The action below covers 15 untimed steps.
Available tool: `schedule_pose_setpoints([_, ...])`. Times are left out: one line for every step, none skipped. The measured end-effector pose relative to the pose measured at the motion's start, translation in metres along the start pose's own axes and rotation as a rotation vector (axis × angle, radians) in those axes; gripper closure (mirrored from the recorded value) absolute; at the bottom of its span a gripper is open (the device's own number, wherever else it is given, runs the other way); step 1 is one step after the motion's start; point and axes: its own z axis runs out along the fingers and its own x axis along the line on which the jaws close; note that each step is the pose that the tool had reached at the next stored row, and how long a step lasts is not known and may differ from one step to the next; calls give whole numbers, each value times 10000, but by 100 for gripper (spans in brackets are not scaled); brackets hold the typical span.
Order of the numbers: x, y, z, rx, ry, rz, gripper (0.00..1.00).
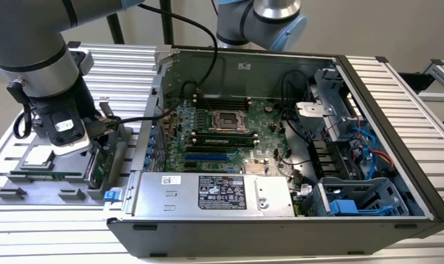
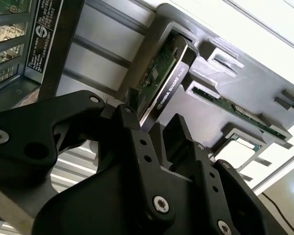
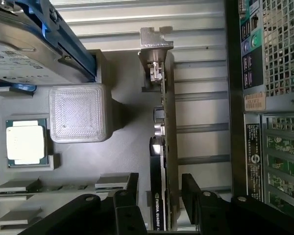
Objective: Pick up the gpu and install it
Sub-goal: 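Pick up the gpu and move the gpu toward the slot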
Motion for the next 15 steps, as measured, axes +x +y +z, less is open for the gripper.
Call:
schedule_pose_setpoints([1, 12, 4, 0, 0, 0, 0])
schedule_pose_setpoints([2, 23, 8, 0, -2, 0, 0])
schedule_pose_setpoints([2, 33, 13, 0, -2, 0, 0])
schedule_pose_setpoints([4, 42, 18, 0, -2, 0, 0])
schedule_pose_setpoints([4, 51, 23, 0, -3, 0, 0])
schedule_pose_setpoints([5, 61, 28, 0, -4, 0, 0])
schedule_pose_setpoints([5, 68, 34, -1, -5, -1, 0])
schedule_pose_setpoints([7, 75, 40, -2, -8, 0, 0])
schedule_pose_setpoints([7, 81, 48, -3, -11, -1, 0])
schedule_pose_setpoints([8, 86, 55, -3, -14, -1, 0])
schedule_pose_setpoints([8, 91, 61, -2, -17, -1, 0])
schedule_pose_setpoints([8, 95, 68, -1, -20, -1, 0])
schedule_pose_setpoints([8, 99, 75, -1, -24, -2, 0])
schedule_pose_setpoints([8, 102, 84, -2, -29, -3, 0])
schedule_pose_setpoints([9, 105, 92, -3, -34, -3, 0])
